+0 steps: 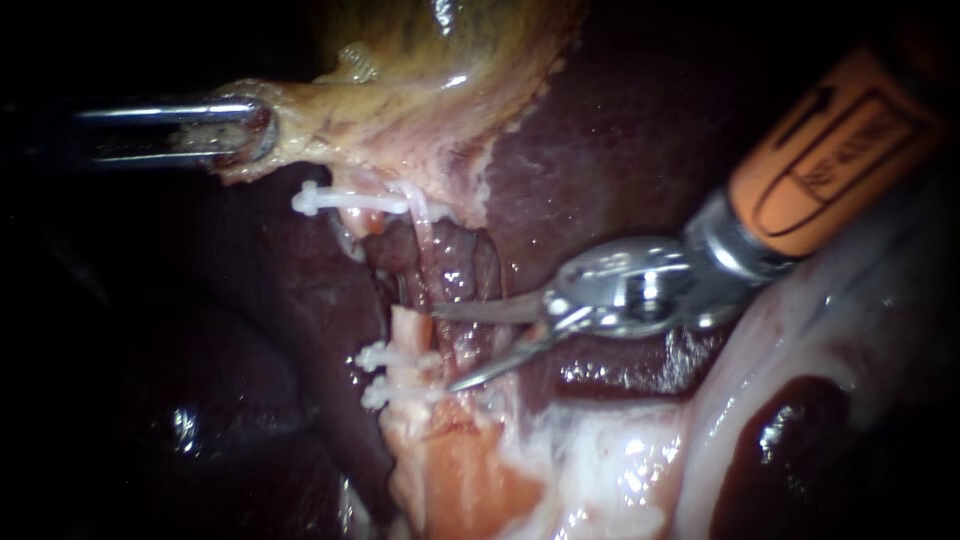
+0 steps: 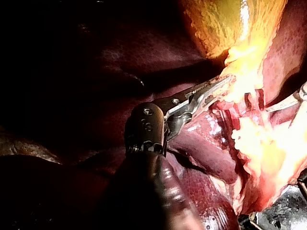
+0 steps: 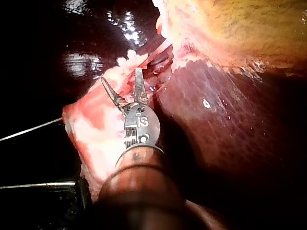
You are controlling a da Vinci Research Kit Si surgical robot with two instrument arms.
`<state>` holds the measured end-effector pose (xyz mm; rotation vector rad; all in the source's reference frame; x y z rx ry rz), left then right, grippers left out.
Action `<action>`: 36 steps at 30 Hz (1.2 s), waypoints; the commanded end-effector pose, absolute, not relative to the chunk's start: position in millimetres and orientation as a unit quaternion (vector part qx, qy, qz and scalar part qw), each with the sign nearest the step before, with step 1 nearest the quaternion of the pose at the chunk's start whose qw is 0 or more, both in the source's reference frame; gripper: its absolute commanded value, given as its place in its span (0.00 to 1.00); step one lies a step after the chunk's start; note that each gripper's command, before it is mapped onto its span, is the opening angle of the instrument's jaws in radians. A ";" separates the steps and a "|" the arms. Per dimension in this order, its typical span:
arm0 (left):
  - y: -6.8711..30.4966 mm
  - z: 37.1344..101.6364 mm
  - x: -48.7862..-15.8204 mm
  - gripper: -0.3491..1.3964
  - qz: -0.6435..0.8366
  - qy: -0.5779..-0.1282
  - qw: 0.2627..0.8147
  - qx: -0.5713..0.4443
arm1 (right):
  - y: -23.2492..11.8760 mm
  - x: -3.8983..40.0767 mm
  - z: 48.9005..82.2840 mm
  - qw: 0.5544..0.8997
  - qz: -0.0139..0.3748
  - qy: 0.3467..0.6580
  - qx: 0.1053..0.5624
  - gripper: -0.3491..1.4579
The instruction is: Go back from the cut left tube
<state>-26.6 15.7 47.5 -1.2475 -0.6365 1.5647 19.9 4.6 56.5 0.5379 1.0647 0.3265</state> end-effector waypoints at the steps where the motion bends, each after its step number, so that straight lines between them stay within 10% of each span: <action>1: 15.7 47.5 -26.6 0.00 0.646 -0.263 0.497 -0.515 | 4.7 19.1 56.1 0.816 0.154 0.499 0.247 0.99; 36: 14.5 51.9 -30.3 0.00 0.651 -0.256 0.493 -0.517 | 6.3 11.8 55.6 0.831 0.159 0.494 0.201 0.99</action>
